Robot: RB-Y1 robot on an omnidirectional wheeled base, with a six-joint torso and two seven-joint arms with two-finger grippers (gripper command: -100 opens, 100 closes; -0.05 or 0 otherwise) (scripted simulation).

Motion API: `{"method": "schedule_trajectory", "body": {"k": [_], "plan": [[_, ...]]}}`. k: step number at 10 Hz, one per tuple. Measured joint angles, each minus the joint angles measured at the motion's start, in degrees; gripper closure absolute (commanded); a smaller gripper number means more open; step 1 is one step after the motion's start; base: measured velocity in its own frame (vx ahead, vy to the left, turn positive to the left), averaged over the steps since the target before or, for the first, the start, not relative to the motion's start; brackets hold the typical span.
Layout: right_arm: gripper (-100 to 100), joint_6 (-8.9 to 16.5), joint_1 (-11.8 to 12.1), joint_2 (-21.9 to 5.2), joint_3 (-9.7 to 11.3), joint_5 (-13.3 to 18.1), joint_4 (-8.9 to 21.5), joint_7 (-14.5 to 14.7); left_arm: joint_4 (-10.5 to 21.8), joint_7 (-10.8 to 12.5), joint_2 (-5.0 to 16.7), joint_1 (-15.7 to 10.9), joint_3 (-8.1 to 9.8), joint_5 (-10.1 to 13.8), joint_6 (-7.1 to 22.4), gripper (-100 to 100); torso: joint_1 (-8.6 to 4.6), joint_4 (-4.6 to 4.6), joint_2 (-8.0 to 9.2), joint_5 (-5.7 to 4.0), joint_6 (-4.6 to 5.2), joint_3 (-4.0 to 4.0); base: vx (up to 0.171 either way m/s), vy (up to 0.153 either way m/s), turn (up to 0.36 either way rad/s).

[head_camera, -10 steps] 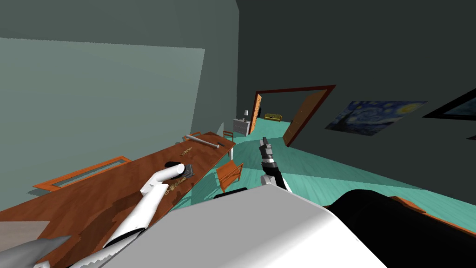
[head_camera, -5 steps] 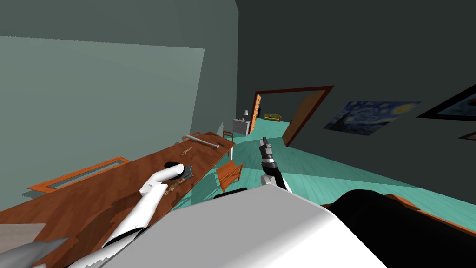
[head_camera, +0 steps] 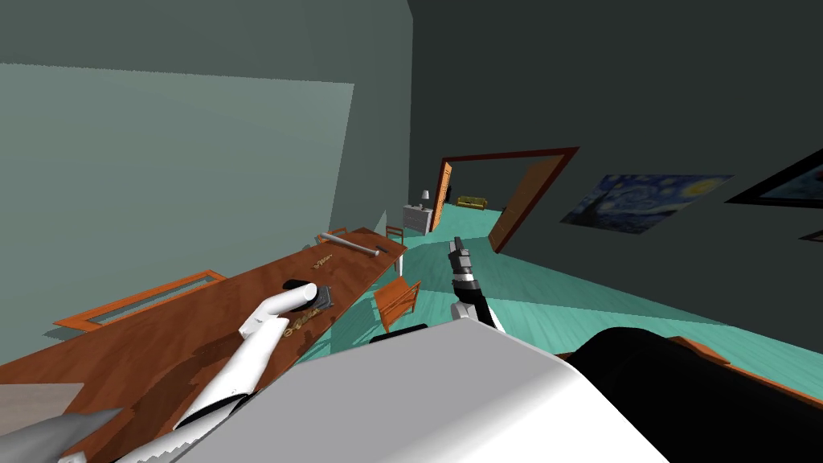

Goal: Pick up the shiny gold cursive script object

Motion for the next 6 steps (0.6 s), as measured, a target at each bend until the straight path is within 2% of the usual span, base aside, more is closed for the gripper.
{"method": "schedule_trajectory", "body": {"k": [6], "plan": [[0,0.00,0.00,0.00,0.00,0.00,0.00,0.00,1.46,-2.23,1.94,-0.35,1.60,-0.83,6.68,-100,0.01,0.01,0.03,0.01,0.01,0.02,-0.029,0.017,0.009]]}}
